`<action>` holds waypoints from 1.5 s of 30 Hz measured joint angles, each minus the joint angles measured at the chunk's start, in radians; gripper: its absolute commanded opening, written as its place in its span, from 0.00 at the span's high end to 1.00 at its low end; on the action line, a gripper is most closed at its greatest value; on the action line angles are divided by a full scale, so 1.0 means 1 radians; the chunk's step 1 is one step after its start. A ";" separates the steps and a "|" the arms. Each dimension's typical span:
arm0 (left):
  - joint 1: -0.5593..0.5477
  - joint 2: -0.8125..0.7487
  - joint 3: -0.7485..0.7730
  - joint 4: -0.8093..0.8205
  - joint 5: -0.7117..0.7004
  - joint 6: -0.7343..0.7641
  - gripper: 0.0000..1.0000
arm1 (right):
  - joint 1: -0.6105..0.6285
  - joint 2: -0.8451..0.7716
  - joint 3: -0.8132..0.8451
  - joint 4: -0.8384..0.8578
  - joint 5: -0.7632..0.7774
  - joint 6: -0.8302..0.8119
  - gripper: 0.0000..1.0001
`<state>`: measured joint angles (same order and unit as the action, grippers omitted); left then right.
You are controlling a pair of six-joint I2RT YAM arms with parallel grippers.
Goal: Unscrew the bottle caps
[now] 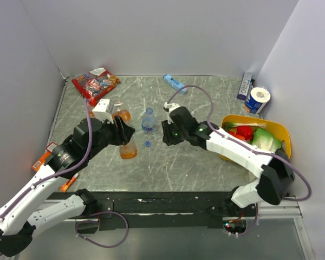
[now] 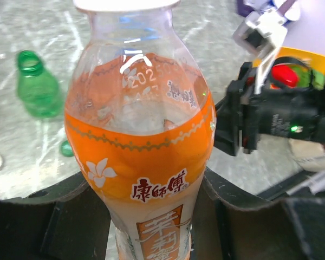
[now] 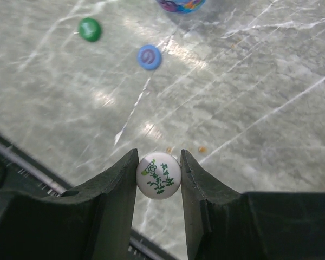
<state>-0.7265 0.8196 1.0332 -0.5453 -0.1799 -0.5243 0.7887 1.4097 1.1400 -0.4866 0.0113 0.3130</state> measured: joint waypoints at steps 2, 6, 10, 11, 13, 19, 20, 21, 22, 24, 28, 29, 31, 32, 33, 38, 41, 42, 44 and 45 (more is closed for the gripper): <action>0.000 -0.001 0.000 -0.015 -0.029 0.000 0.46 | 0.009 0.053 0.000 0.032 0.029 0.001 0.86; 0.000 -0.013 0.000 -0.043 -0.061 -0.008 0.46 | 0.012 0.151 0.000 0.091 0.083 0.013 0.86; 0.000 -0.052 0.000 -0.066 -0.072 -0.024 0.46 | 0.012 0.226 0.001 0.106 0.132 0.024 0.86; 0.000 -0.067 -0.002 -0.066 -0.074 -0.031 0.46 | 0.012 0.243 0.001 0.107 0.142 0.027 0.86; 0.000 -0.096 -0.008 -0.066 -0.076 -0.046 0.46 | 0.012 0.268 0.001 0.111 0.163 0.031 0.84; 0.000 -0.137 -0.018 -0.074 -0.089 -0.072 0.46 | 0.012 0.296 -0.003 0.114 0.221 0.045 0.83; 0.000 -0.137 -0.018 -0.075 -0.090 -0.074 0.46 | 0.012 0.299 -0.003 0.116 0.233 0.046 0.82; 0.000 -0.135 -0.018 -0.077 -0.090 -0.075 0.46 | 0.012 0.304 -0.003 0.118 0.243 0.047 0.82; 0.000 -0.135 -0.018 -0.080 -0.091 -0.076 0.46 | 0.012 0.314 -0.001 0.120 0.255 0.049 0.82; 0.000 -0.132 -0.018 -0.093 -0.091 -0.079 0.46 | 0.011 0.347 0.001 0.124 0.272 0.050 0.82; 0.000 -0.127 -0.017 -0.110 -0.090 -0.082 0.46 | 0.009 0.422 0.002 0.120 0.295 0.055 0.78; 0.000 -0.125 -0.018 -0.114 -0.090 -0.082 0.46 | 0.008 0.438 0.003 0.121 0.299 0.060 0.75; 0.000 -0.122 -0.017 -0.119 -0.091 -0.082 0.46 | 0.005 0.440 0.013 0.128 0.307 0.059 0.72; 0.000 -0.122 -0.017 -0.121 -0.091 -0.083 0.46 | 0.003 0.440 0.013 0.130 0.311 0.059 0.70; 0.000 -0.122 -0.017 -0.124 -0.091 -0.083 0.46 | 0.000 0.440 0.013 0.130 0.312 0.059 0.69; 0.000 -0.122 -0.017 -0.127 -0.090 -0.090 0.46 | -0.020 0.443 0.013 0.130 0.314 0.060 0.57; 0.000 -0.120 -0.017 -0.126 -0.089 -0.091 0.46 | -0.028 0.446 0.013 0.132 0.312 0.060 0.48; 0.000 -0.118 -0.017 -0.126 -0.089 -0.091 0.46 | -0.030 0.446 0.012 0.134 0.311 0.060 0.47; 0.000 -0.111 -0.017 -0.126 -0.087 -0.090 0.46 | -0.034 0.445 0.009 0.143 0.307 0.054 0.40; 0.000 -0.108 -0.017 -0.125 -0.086 -0.090 0.46 | -0.034 0.445 0.006 0.150 0.305 0.052 0.39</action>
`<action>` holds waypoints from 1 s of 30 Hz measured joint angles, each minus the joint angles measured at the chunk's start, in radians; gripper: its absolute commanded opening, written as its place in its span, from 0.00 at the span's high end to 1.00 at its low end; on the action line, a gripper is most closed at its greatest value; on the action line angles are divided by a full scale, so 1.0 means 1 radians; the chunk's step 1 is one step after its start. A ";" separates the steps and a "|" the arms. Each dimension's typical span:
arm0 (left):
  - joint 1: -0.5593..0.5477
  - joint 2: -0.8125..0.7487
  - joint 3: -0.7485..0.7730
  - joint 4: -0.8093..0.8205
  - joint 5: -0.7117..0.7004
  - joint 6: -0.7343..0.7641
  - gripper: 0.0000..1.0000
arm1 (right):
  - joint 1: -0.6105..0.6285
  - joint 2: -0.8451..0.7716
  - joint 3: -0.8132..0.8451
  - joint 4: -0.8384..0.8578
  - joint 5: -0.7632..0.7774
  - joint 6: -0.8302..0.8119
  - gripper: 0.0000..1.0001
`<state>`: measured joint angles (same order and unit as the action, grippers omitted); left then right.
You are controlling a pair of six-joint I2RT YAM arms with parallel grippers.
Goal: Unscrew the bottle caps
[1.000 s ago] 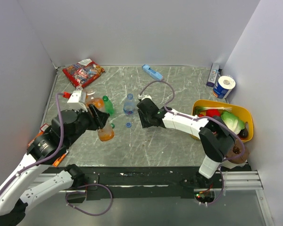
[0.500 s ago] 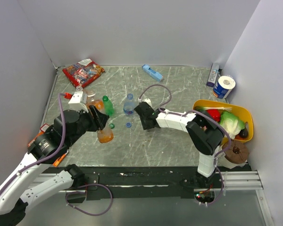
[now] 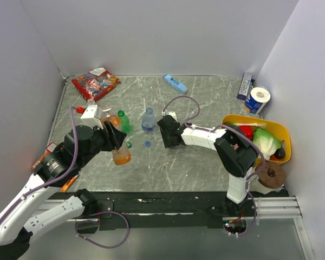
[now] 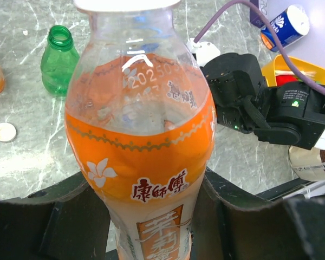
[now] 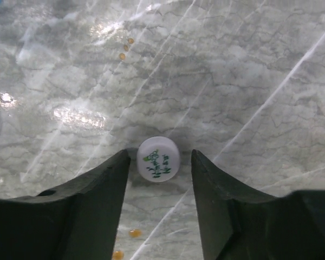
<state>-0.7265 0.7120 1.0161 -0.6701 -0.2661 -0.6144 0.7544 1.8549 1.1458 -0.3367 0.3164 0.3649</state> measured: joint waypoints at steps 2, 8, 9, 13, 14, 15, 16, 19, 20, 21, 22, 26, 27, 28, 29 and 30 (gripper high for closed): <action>0.000 0.008 0.000 0.001 0.006 0.001 0.46 | -0.001 0.000 -0.002 0.013 -0.007 -0.010 0.36; 0.001 0.032 -0.001 0.025 0.027 0.020 0.47 | -0.002 -0.014 -0.011 0.028 -0.034 -0.034 0.35; 0.001 0.037 -0.002 0.031 0.034 0.025 0.47 | -0.002 -0.024 -0.017 0.029 -0.037 -0.037 0.35; 0.001 0.045 -0.015 0.071 0.073 0.063 0.49 | -0.002 -0.154 -0.083 -0.006 -0.038 -0.044 0.32; 0.001 0.048 -0.020 0.082 0.087 0.077 0.49 | -0.005 -0.224 -0.107 -0.024 -0.040 -0.042 0.32; 0.000 0.052 -0.024 0.091 0.099 0.085 0.49 | -0.012 -0.291 -0.122 -0.043 -0.043 -0.039 0.32; -0.001 0.059 -0.027 0.101 0.113 0.101 0.49 | -0.021 -0.347 -0.130 -0.063 -0.049 -0.035 0.31; -0.046 0.098 -0.026 0.121 0.121 0.142 0.48 | -0.118 -0.543 -0.135 -0.113 -0.143 -0.013 0.29; -0.077 0.114 -0.024 0.129 0.121 0.160 0.48 | -0.177 -0.608 -0.125 -0.133 -0.209 -0.010 0.28; -0.111 0.133 -0.022 0.138 0.120 0.177 0.49 | -0.235 -0.657 -0.102 -0.163 -0.273 -0.006 0.28; -0.149 0.155 -0.021 0.149 0.120 0.195 0.49 | -0.289 -0.693 -0.064 -0.202 -0.332 -0.005 0.27; -0.262 0.256 -0.013 0.166 0.122 0.261 0.48 | -0.345 -0.626 0.322 -0.449 -0.581 -0.039 0.27; -0.283 0.277 -0.006 0.165 0.120 0.273 0.47 | -0.344 -0.587 0.430 -0.502 -0.637 -0.046 0.28; -0.309 0.302 0.004 0.165 0.118 0.289 0.48 | -0.341 -0.538 0.555 -0.550 -0.713 -0.056 0.28; -0.328 0.326 0.017 0.166 0.114 0.304 0.47 | -0.338 -0.491 0.667 -0.598 -0.778 -0.067 0.28; -0.343 0.343 0.028 0.168 0.113 0.317 0.48 | -0.337 -0.450 0.764 -0.646 -0.836 -0.069 0.28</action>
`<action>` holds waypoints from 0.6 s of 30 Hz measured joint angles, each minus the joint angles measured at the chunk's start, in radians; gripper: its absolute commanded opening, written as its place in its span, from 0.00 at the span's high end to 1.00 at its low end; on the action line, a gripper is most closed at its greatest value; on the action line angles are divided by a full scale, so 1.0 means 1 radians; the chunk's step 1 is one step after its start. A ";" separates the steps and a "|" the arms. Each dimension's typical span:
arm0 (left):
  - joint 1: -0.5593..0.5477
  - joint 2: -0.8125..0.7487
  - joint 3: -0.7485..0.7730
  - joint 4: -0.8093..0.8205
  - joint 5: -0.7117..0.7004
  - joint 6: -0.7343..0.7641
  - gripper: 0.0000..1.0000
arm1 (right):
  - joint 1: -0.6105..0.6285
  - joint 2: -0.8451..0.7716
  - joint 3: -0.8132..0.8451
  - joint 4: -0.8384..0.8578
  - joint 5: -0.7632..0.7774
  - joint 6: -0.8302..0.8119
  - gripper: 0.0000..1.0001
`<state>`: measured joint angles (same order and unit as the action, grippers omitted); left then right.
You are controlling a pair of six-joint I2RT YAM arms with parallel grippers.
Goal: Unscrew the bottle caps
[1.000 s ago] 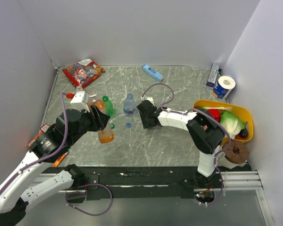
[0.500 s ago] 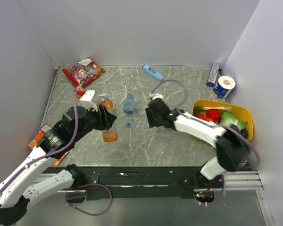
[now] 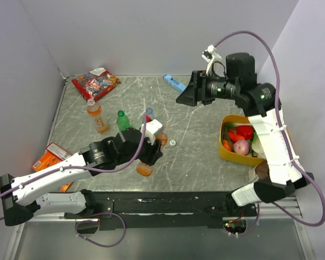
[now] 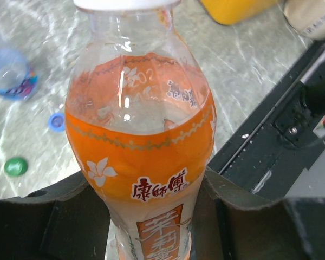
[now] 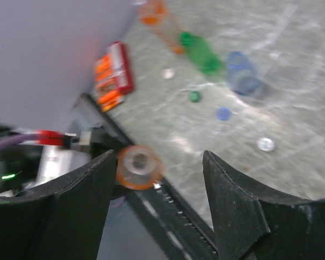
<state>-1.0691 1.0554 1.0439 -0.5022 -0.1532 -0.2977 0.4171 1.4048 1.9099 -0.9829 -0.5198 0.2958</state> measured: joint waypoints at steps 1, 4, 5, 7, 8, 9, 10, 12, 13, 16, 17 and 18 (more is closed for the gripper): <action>-0.014 0.013 0.008 0.005 0.000 0.010 0.48 | 0.001 0.030 0.068 -0.038 -0.050 -0.003 0.30; -0.026 0.022 0.016 0.023 -0.001 0.027 0.48 | 0.005 0.070 0.143 -0.150 -0.154 -0.008 0.32; -0.027 0.022 0.016 0.028 -0.002 0.027 0.48 | 0.011 0.077 0.140 -0.193 -0.176 -0.013 0.32; -0.030 0.022 0.017 0.037 -0.002 0.024 0.48 | 0.026 0.084 0.109 -0.248 -0.201 -0.022 0.32; -0.034 0.022 0.017 0.040 -0.002 0.023 0.48 | 0.039 0.086 0.082 -0.263 -0.213 -0.025 0.33; -0.037 0.022 0.017 0.043 -0.002 0.021 0.47 | 0.053 0.086 0.053 -0.277 -0.223 -0.028 0.33; -0.042 0.022 0.017 0.047 -0.002 0.019 0.47 | 0.066 0.086 0.031 -0.282 -0.231 -0.027 0.32; -0.055 0.022 0.017 0.051 -0.002 0.015 0.48 | 0.093 0.088 -0.015 -0.288 -0.242 -0.024 0.33; -0.061 0.022 0.017 0.051 -0.002 0.014 0.48 | 0.103 0.090 -0.024 -0.292 -0.247 -0.023 0.33; -0.082 0.026 0.017 0.051 -0.002 0.012 0.48 | 0.116 0.093 -0.027 -0.285 -0.259 -0.016 0.34; -0.087 0.028 0.017 0.052 -0.002 0.012 0.48 | 0.117 0.093 -0.027 -0.282 -0.261 -0.013 0.34; -0.092 0.032 0.017 0.053 -0.002 0.012 0.47 | 0.117 0.093 -0.027 -0.277 -0.263 -0.009 0.35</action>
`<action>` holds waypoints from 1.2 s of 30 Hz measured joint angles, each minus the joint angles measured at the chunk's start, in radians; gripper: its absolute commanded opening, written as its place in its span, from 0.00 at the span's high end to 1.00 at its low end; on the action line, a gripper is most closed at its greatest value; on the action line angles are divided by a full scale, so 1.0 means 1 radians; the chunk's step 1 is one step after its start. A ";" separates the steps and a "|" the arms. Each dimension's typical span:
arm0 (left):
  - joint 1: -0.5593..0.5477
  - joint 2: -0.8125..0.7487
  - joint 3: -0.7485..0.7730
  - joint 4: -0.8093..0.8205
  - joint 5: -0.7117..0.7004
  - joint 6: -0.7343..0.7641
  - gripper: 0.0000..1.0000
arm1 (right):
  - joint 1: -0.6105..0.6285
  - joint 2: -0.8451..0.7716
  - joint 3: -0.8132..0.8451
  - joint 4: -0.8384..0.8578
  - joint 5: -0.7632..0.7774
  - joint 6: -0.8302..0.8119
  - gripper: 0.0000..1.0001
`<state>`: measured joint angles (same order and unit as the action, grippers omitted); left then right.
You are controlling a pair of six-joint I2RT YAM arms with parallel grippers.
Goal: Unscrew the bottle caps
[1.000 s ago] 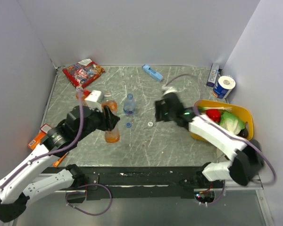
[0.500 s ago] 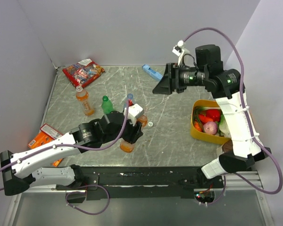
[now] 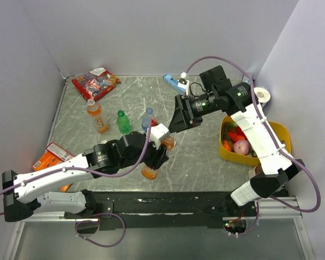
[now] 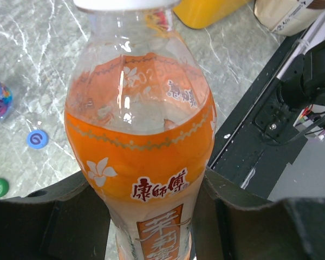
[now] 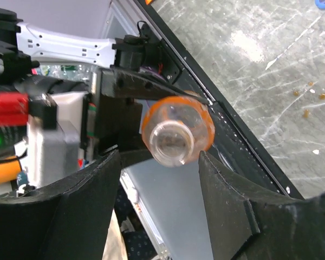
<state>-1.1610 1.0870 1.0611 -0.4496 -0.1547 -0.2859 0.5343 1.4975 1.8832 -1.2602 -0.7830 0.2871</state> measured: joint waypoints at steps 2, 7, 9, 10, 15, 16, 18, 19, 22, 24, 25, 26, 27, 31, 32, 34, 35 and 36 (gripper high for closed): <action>-0.006 0.009 0.002 0.000 0.000 0.000 0.47 | 0.000 0.001 0.000 0.005 -0.001 0.003 0.36; -0.012 0.019 0.005 0.000 -0.009 -0.001 0.48 | 0.000 0.005 -0.003 0.007 -0.003 0.004 0.41; -0.012 0.019 0.006 0.000 -0.010 -0.007 0.48 | 0.000 0.006 -0.006 0.008 -0.004 0.003 0.42; -0.013 0.019 0.006 -0.001 -0.011 -0.010 0.48 | 0.000 0.007 -0.006 0.008 -0.003 0.003 0.42; -0.017 0.019 0.006 -0.001 -0.010 -0.026 0.48 | 0.003 0.008 -0.010 0.006 0.003 -0.011 0.46; -0.018 0.020 0.006 0.000 -0.010 -0.027 0.48 | 0.005 0.008 -0.014 0.006 0.005 -0.013 0.46; -0.023 0.023 0.006 0.006 -0.009 -0.027 0.48 | 0.011 0.008 -0.026 0.007 0.008 -0.017 0.48; -0.025 0.024 0.006 0.009 -0.009 -0.027 0.48 | 0.015 0.010 -0.031 0.007 0.010 -0.018 0.50; -0.029 0.030 0.007 0.016 -0.008 -0.027 0.48 | 0.027 0.013 -0.041 0.005 0.027 -0.024 0.68; -0.031 0.031 0.007 0.014 -0.009 -0.031 0.45 | 0.029 0.014 -0.042 0.003 0.042 -0.030 0.85; -0.031 0.031 0.007 0.013 -0.009 -0.034 0.41 | 0.029 0.014 -0.042 0.004 0.049 -0.035 0.90; -0.031 0.031 0.007 0.011 -0.009 -0.040 0.36 | 0.030 0.014 -0.042 0.003 0.055 -0.042 0.97; -0.031 0.032 0.007 0.009 -0.009 -0.049 0.22 | 0.031 0.014 -0.042 0.003 0.061 -0.048 1.00; -0.032 0.032 0.006 0.028 -0.026 -0.078 0.01 | 0.037 0.018 -0.029 0.000 0.093 -0.042 1.00; -0.032 0.029 0.006 0.035 -0.031 -0.087 0.01 | 0.038 0.022 -0.015 -0.004 0.112 -0.042 1.00; -0.031 0.022 0.005 0.045 -0.050 -0.105 0.04 | 0.037 0.034 0.035 -0.021 0.165 -0.043 1.00; -0.026 0.016 0.005 0.046 -0.056 -0.114 0.04 | 0.035 0.039 0.058 -0.027 0.183 -0.045 1.00; -0.018 0.011 0.005 0.045 -0.060 -0.121 0.04 | 0.031 0.045 0.093 -0.040 0.211 -0.046 1.00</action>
<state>-1.1793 1.0985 1.0660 -0.4046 -0.2142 -0.4072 0.5648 1.5421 1.9762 -1.3003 -0.5720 0.2409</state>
